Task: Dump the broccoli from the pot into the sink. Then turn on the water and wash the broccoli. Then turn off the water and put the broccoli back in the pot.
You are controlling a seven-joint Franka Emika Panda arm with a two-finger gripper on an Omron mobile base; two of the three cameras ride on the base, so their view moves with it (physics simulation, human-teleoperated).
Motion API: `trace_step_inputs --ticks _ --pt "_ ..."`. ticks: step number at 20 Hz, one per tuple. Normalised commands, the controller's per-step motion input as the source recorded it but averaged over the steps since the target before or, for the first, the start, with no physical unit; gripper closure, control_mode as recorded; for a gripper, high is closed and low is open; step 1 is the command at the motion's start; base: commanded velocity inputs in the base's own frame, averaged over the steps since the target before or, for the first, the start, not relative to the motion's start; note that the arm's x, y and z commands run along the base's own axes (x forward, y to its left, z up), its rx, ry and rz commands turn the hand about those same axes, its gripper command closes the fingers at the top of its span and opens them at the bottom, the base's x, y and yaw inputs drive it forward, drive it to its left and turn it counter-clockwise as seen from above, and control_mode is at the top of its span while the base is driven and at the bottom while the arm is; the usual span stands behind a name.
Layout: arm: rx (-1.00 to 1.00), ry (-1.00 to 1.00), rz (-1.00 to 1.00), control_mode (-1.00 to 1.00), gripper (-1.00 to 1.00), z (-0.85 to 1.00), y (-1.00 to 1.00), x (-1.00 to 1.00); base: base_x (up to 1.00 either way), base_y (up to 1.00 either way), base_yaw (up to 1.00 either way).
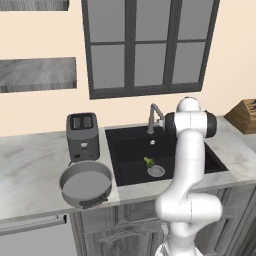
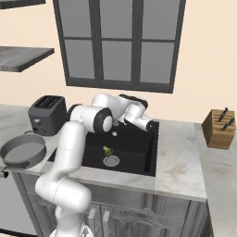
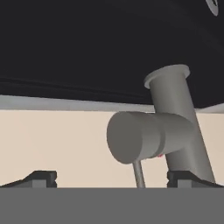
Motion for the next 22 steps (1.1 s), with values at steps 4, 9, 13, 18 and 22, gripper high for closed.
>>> trace_step_inputs --ticks 4,9,13,18,22 --pt "0.00 0.00 0.00 -1.00 -1.00 -0.08 0.00 0.20 0.00 0.00 0.00" --pt "0.00 0.00 -0.01 -1.00 -1.00 -0.04 0.00 0.26 0.00 0.00 0.00" --pt "0.02 0.01 -0.02 -1.00 -1.00 -0.02 0.00 0.28 0.00 0.00 0.00" --pt "0.03 0.02 -0.03 -1.00 -1.00 -0.05 0.00 0.24 0.00 0.00 0.00" --pt "0.01 0.01 -0.05 -1.00 1.00 -0.08 0.00 0.12 0.00 0.00 0.00"
